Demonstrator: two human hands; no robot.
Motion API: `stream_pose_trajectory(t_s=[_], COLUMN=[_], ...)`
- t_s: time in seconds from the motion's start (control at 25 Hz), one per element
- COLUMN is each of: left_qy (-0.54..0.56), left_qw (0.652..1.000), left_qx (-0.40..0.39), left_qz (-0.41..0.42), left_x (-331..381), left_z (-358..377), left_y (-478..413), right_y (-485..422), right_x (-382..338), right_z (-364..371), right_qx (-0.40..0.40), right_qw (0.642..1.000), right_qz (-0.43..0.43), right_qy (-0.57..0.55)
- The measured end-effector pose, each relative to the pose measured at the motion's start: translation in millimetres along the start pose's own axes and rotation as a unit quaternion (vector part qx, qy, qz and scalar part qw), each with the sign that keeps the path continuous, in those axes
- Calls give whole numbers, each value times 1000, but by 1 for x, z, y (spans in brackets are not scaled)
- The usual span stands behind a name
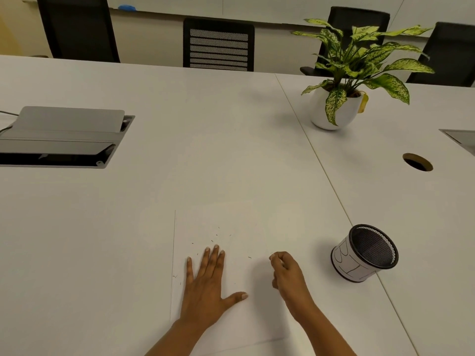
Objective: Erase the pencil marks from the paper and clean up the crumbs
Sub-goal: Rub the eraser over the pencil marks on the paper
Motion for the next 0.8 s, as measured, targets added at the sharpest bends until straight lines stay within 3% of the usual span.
stream_pose_trajectory(t_s=[0.12,0.24,0.32,0.48,0.56,0.68,0.8], left_qy=[0,3,9,20,21,19,6], left_qw=[1000,1000,1000,998,997,997,997], left_qx=[7,17,27,56,69,75,71], left_qz=[0,2,4,12,15,22,25], left_x=[0,0,0,-6,-8,-10,-10], left_z=[1,-1,-3,-7,-9,-6,-3], left_y=[0,1,0,-2,-2,-1,1], right_y=[0,-2,-7,-20,-19,-9,-14], right_x=[-12,-19,-19,-12,-12,-24,-21], right_z=[1,-3,-5,-1,0,-7,-2], right_qx=[68,119,106,8,17,111,58], right_qw=[989,978,973,955,957,959,954], right_qz=[-35,-24,14,70,60,-2,8], right_qy=[126,171,204,288,283,260,294])
Point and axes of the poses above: each hand's wrist, its own y-axis away from the middle knuckle, its own z-axis out of the palm, x = y × z, the point moved 5 cm from there along -y, towards the middle knuckle, and after that the axes turned 15 degrees about -x, right-handed, at the moved point
